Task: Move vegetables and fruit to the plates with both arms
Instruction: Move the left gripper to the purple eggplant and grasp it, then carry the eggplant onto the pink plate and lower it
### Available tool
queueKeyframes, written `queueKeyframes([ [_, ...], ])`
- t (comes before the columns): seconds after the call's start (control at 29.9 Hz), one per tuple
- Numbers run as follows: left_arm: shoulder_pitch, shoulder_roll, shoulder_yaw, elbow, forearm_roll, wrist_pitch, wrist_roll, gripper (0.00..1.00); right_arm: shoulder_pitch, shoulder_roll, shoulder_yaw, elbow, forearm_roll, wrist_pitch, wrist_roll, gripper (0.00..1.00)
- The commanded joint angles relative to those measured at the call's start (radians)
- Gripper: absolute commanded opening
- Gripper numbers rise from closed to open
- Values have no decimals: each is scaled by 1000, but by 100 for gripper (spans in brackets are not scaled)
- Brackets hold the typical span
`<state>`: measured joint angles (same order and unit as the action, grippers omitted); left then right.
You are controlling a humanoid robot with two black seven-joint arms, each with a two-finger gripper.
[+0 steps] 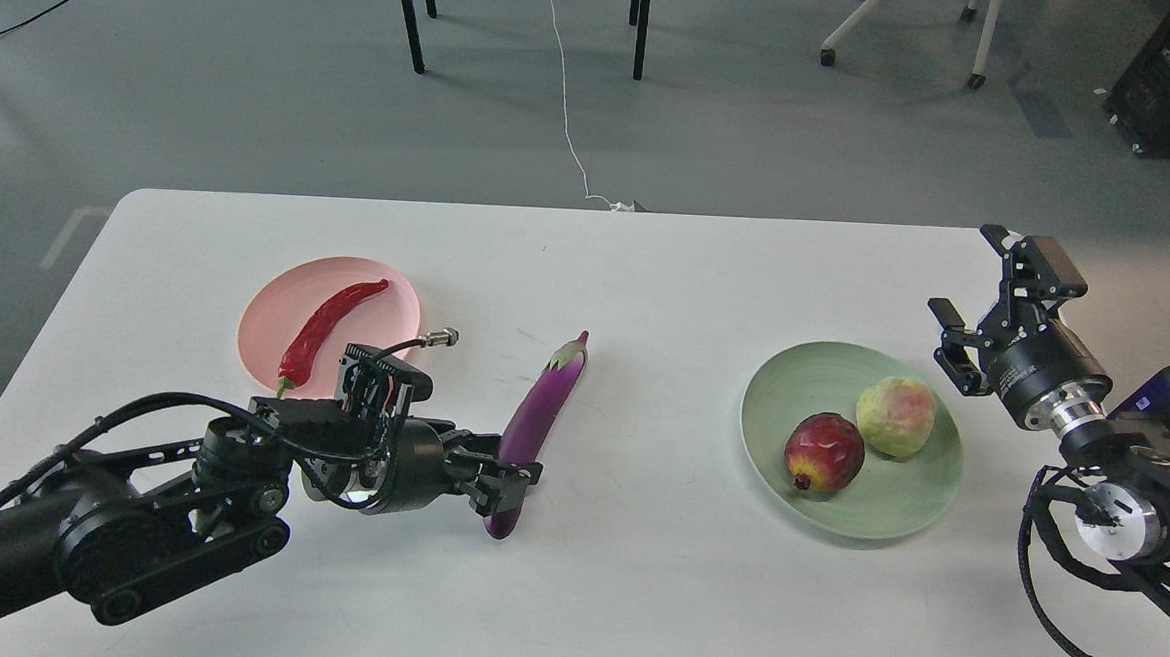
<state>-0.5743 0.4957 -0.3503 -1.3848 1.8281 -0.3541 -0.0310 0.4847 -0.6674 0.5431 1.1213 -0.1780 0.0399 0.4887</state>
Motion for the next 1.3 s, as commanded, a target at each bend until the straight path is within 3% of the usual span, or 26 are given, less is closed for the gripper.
queueKeyframes([
  [0.0, -2, 10, -3, -10, -1, -2, 5, 11, 0, 2, 0, 0, 0, 0, 0, 99],
  [0.27, -38, 147, -39, -51, -13, 7, -15, 10, 0, 0, 0, 0, 0, 0, 0, 99],
  [0.4, -45, 247, -59, -37, -52, 7, -75, 10, 0, 3, 0, 0, -1, 0, 0, 99],
  [0.54, -45, 306, -59, 15, -87, 26, -93, 11, -1, 9, -2, 0, -3, 0, 0, 99],
  [0.97, -44, 317, -62, 159, -150, 52, -107, 14, -1, 8, -3, 2, -3, 0, 0, 99],
  [1.27, -45, 327, -64, 178, -230, 64, -107, 20, -1, 11, -5, 2, -3, 0, 0, 99],
])
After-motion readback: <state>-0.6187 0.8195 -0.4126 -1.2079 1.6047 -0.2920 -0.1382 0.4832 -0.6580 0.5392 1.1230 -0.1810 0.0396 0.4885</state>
